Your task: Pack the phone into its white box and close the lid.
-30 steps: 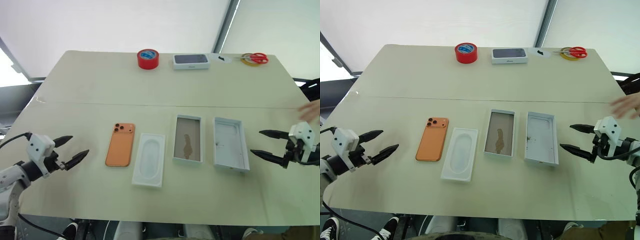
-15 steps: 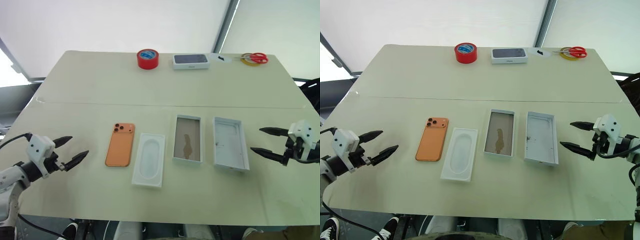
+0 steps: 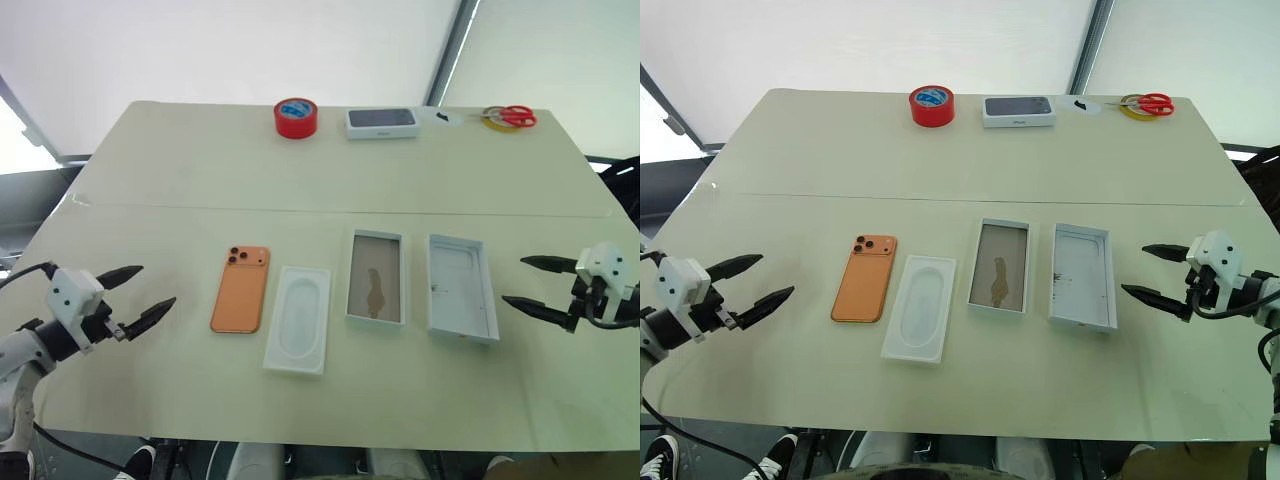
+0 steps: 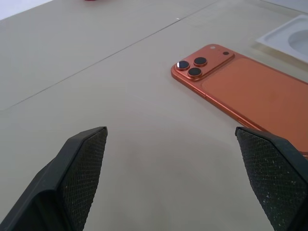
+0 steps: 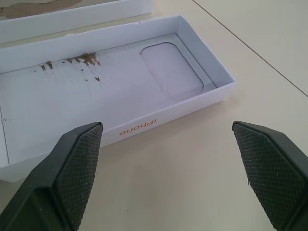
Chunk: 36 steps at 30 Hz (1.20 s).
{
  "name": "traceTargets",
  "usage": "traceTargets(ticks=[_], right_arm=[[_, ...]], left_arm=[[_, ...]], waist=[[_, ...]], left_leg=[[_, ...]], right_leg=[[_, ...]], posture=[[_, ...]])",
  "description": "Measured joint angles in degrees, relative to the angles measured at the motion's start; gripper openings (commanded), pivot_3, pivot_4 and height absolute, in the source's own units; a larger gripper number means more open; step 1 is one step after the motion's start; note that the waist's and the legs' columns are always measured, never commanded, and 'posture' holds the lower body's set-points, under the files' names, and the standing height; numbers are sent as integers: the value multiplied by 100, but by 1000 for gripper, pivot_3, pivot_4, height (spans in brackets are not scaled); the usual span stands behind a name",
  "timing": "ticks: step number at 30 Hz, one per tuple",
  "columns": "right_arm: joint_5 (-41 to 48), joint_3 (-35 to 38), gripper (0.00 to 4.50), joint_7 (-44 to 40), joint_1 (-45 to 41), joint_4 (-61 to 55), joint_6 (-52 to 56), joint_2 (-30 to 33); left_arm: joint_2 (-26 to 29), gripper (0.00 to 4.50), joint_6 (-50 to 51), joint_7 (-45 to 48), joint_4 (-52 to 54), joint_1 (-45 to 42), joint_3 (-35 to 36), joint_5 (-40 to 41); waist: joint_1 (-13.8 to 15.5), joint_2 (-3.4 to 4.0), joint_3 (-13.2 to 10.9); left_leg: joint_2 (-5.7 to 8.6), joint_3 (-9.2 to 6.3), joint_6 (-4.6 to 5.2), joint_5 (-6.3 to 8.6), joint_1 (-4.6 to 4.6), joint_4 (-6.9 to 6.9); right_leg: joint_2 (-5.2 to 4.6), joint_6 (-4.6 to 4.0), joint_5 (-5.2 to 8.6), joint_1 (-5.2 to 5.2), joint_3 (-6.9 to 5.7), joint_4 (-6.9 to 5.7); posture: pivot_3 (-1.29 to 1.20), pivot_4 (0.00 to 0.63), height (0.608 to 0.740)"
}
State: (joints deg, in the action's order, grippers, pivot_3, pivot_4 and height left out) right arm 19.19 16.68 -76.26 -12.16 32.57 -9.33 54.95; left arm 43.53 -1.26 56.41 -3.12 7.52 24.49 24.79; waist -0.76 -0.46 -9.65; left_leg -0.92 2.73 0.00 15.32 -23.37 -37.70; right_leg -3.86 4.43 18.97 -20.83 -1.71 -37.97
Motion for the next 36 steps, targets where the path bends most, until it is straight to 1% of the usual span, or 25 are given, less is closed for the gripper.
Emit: traceTargets(ticks=[2,4,6,9,12,13,16,20,21,23,25,28,31,35,36], right_arm=[[-13,-1,4500,4,1,18,4,0],[-7,-16,4500,4,-9,-113,125,-1],[23,-90,4500,22,-103,-464,308,-32],[34,-267,4500,159,-394,-1083,495,-133],[90,-492,4500,276,-654,-1644,749,-298],[105,-528,4500,290,-668,-1751,795,-323],[110,-686,4500,345,-678,-1934,880,-404],[116,-759,4500,394,-662,-2192,1020,-439],[122,-760,4500,398,-657,-2259,1045,-438],[133,-794,4500,429,-629,-2452,1146,-443],[141,-860,4500,442,-588,-2660,1214,-448],[219,-925,4500,459,-552,-2958,1413,-460],[258,-941,4500,485,-551,-3213,1545,-460],[257,-941,4500,509,-550,-3233,1601,-461],[256,-941,4500,511,-545,-3230,1604,-461]], left_arm=[[1,4482,234,-136,32,-52,-96,-51],[0,4482,747,-351,264,-108,-251,-45],[-18,4482,1275,-543,823,-98,-496,-15],[-114,4482,2301,-915,1810,-153,-904,267],[-164,4482,3475,-1317,2516,-496,-1348,654],[-145,4482,3770,-1370,2603,-604,-1426,762],[-154,4482,4946,-1668,2619,-1148,-1602,1139],[-344,4482,6300,-2066,2624,-1794,-1865,1603],[-471,4482,6585,-2192,2624,-1946,-1852,1734],[-1065,4482,7398,-2591,2488,-2365,-1644,2151],[-1366,4482,8046,-2848,2392,-2657,-1529,2445],[-1818,4482,8892,-3230,2157,-3170,-1129,2614],[-1847,4482,9303,-3500,1952,-3411,-1095,2988],[-1821,4482,9326,-4089,1603,-3548,-1165,3212],[-1825,4482,9325,-4245,1514,-3555,-1153,3389]], waist=[[0,0,0],[-3,0,0],[-8,0,0],[-13,1,0],[14,1,0],[32,1,0],[56,0,0],[38,0,0],[36,1,0],[46,-3,-2],[28,-6,-3],[26,-6,-3],[21,-6,-4],[35,-6,-4],[35,-6,-4]], left_leg=[[0,1,0,0,0,0],[0,0,0,0,0,0],[0,0,0,0,-1,0],[0,0,0,0,-1,1],[0,-1,-1,-1,-1,0],[1,-2,0,-1,-2,-2],[2,-4,1,0,-2,-13],[2,-5,3,1,-3,-20],[2,-6,2,0,-2,-20],[1,-8,2,0,-4,-27],[1,-8,-13,-9,-4,-29],[0,-9,-23,-15,-4,-30],[1,-8,-29,-18,-4,-30],[1,-9,-31,-19,-4,-30],[1,-9,-31,-19,-4,-31]], right_leg=[[0,0,0,0,0,0],[0,1,0,0,0,-1],[0,1,0,0,1,-1],[0,1,0,-1,1,-2],[3,1,-1,2,1,-3],[3,1,-1,3,-1,-3],[4,2,-1,9,-2,-3],[7,3,-1,10,-2,-6],[8,3,-1,10,-2,-8],[11,4,-1,11,-3,-11],[14,4,-1,11,-2,-11],[18,5,0,11,-3,-12],[19,6,0,11,-2,-11],[18,5,0,12,-1,-10],[17,5,0,12,-1,-10]], posture=[[0,150,740],[0,150,740],[0,150,740],[0,150,740],[0,150,740],[0,150,740],[0,150,740],[0,150,740],[0,150,740],[0,150,740],[0,150,740],[0,150,740],[0,150,740],[0,150,740],[0,150,740]])
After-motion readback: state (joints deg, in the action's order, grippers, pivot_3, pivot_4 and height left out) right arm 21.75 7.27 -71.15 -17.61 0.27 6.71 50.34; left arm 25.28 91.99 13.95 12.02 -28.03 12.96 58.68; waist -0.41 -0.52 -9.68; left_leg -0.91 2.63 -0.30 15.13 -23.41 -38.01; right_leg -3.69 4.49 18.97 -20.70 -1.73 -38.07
